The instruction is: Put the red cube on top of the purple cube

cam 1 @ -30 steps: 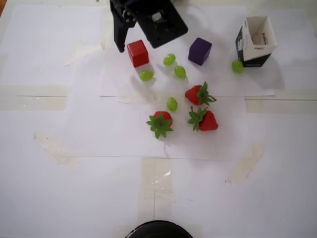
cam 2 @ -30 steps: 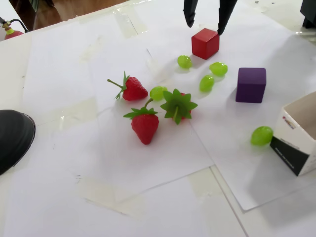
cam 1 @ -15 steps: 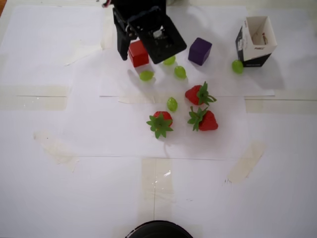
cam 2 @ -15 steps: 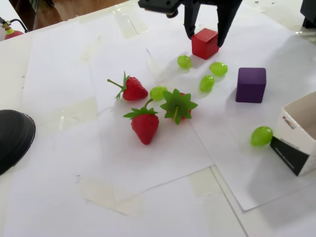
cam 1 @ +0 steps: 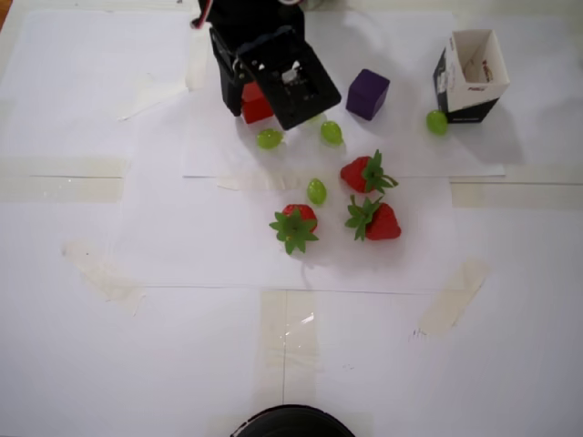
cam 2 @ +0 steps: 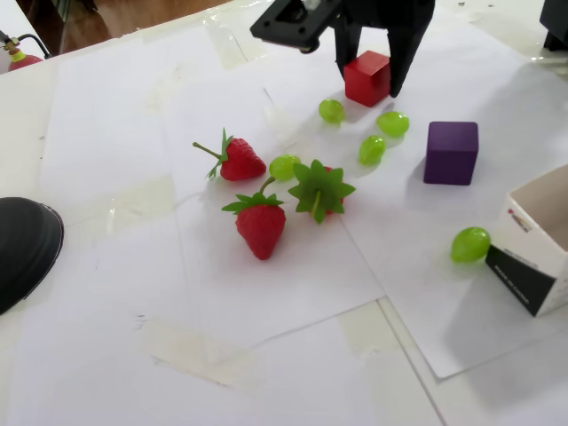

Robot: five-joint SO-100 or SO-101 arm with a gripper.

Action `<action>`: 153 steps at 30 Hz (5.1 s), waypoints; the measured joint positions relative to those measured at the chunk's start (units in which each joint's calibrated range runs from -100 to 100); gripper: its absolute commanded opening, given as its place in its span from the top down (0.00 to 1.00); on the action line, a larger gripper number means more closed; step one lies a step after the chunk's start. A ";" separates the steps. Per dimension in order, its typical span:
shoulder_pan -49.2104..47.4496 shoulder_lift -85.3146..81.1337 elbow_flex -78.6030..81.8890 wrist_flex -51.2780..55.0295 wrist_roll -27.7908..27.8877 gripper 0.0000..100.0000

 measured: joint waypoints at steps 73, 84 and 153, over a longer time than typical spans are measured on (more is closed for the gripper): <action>-28.99 -3.09 -14.75 12.33 -5.57 0.92; -29.06 -1.91 -12.22 12.33 -5.57 0.92; -24.94 -36.17 -14.84 25.45 -19.93 0.82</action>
